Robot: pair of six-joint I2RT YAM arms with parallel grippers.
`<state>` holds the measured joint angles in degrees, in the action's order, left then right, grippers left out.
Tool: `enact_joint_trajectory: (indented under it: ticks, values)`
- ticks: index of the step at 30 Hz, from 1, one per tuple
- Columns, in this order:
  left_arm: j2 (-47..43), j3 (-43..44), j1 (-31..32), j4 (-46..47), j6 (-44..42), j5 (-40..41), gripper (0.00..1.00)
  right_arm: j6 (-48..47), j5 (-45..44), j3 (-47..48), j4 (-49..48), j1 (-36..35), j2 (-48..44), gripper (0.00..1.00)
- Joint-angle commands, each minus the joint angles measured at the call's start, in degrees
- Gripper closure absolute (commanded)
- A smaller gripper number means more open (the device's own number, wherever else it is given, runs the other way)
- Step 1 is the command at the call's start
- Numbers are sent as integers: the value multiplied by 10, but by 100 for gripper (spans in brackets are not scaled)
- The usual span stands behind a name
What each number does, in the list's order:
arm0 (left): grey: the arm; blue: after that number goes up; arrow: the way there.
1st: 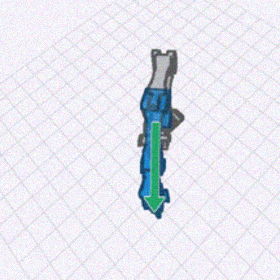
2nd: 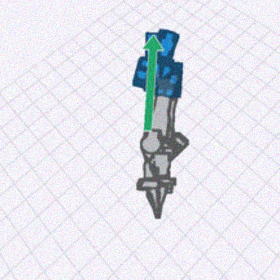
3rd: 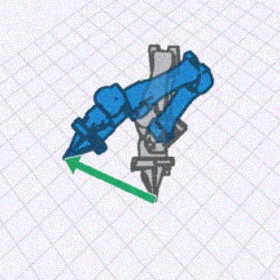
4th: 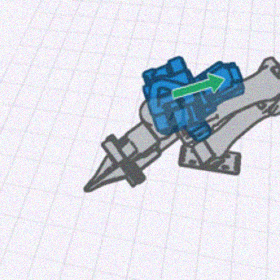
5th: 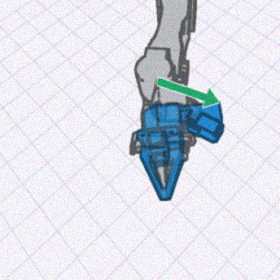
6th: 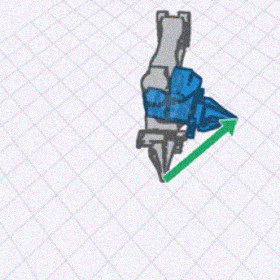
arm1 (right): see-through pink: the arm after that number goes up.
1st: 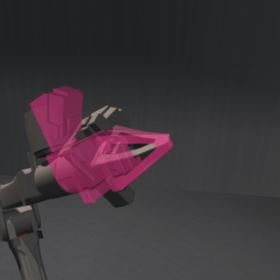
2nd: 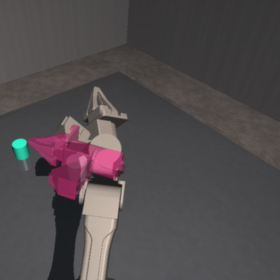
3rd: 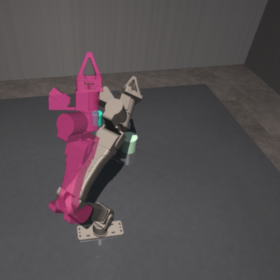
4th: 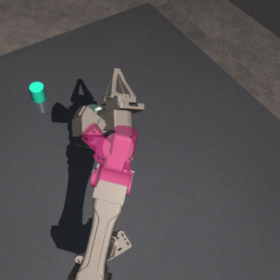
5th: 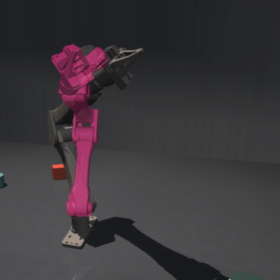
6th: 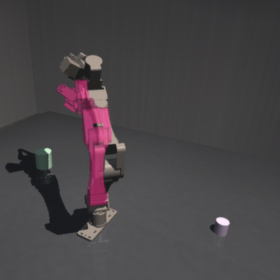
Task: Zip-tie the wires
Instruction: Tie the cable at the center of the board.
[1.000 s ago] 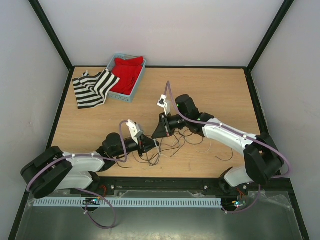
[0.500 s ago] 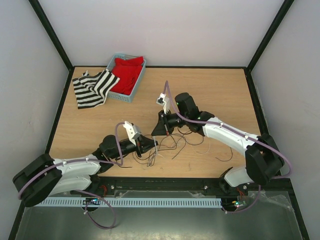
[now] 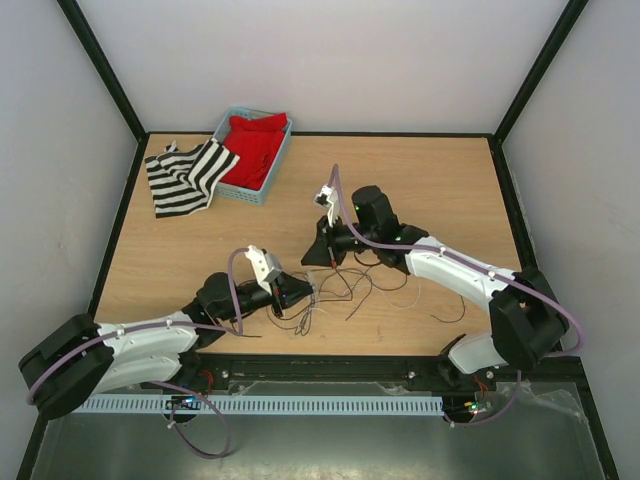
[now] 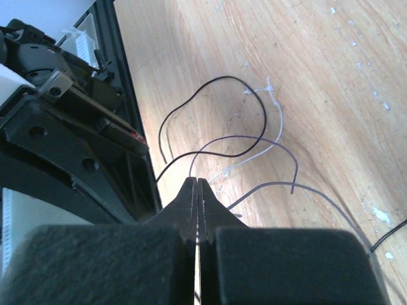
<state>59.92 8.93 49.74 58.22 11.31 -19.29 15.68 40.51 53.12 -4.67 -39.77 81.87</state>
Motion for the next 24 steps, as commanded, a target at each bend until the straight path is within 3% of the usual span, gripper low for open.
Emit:
enact_joint_trajectory:
  ticks: [1,10,14,16,18,24]
  values:
    - [-15,0,12,9,-5,-21,100,-6,-19,-9,-65,5,-5,100]
    - [-33,-8,-1,-27,-5,14,100,40,23,-9,-40,5,-33,100]
    - [-37,-7,-5,-36,-5,9,100,51,21,-11,-21,6,-50,64]
    - [-37,-6,-6,-41,-4,9,100,69,22,-13,-19,6,-59,52]
    - [-37,-6,-7,-47,-5,9,100,91,25,-12,-6,6,-63,45]
    - [-38,-3,-7,-48,-8,9,100,90,41,-2,83,5,-45,38]
